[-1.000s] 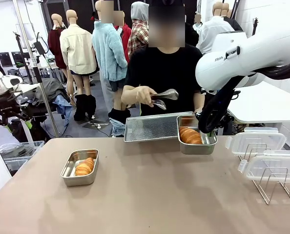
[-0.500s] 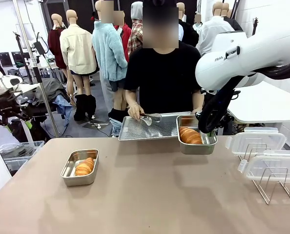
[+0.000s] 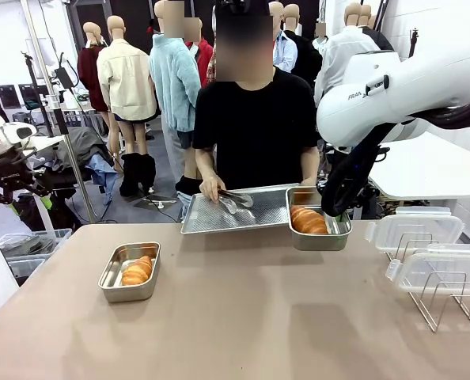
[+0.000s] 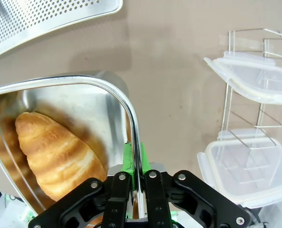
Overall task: Place the bread in airtight containers.
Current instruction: Once an object is inside an Airtight Container , place the container in the center of the table.
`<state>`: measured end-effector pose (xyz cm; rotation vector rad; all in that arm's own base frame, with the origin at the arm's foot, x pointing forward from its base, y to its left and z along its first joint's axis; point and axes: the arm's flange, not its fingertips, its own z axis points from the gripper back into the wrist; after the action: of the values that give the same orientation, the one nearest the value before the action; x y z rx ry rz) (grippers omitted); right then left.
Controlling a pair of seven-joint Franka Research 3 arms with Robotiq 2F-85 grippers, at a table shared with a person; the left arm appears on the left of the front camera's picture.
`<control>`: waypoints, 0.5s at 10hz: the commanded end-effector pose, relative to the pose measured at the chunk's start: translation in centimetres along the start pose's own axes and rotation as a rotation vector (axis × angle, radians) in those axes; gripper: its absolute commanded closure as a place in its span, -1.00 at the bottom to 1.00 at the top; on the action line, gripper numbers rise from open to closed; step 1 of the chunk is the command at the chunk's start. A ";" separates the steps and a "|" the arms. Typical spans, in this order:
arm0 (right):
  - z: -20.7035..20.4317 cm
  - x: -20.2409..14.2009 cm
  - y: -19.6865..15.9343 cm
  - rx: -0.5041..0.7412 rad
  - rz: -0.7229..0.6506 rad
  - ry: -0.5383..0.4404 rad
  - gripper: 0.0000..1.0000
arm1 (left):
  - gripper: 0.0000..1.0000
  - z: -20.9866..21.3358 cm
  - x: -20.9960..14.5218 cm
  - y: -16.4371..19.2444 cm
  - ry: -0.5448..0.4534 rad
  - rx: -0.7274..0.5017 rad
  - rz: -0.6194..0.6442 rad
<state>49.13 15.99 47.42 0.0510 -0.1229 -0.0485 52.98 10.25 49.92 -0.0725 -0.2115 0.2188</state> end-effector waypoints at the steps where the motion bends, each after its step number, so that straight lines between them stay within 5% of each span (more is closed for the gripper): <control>1: -0.2 -0.1 0.0 0.003 0.003 -0.021 1.00 | -0.45 0.3 0.0 0.0 -0.008 0.018 0.006; 5: -0.2 -0.1 0.0 0.003 0.003 -0.021 1.00 | -0.45 0.3 0.0 0.0 -0.008 0.018 0.006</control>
<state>49.13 15.99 47.42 0.0510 -0.1229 -0.0485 52.98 10.25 49.92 -0.0725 -0.2115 0.2188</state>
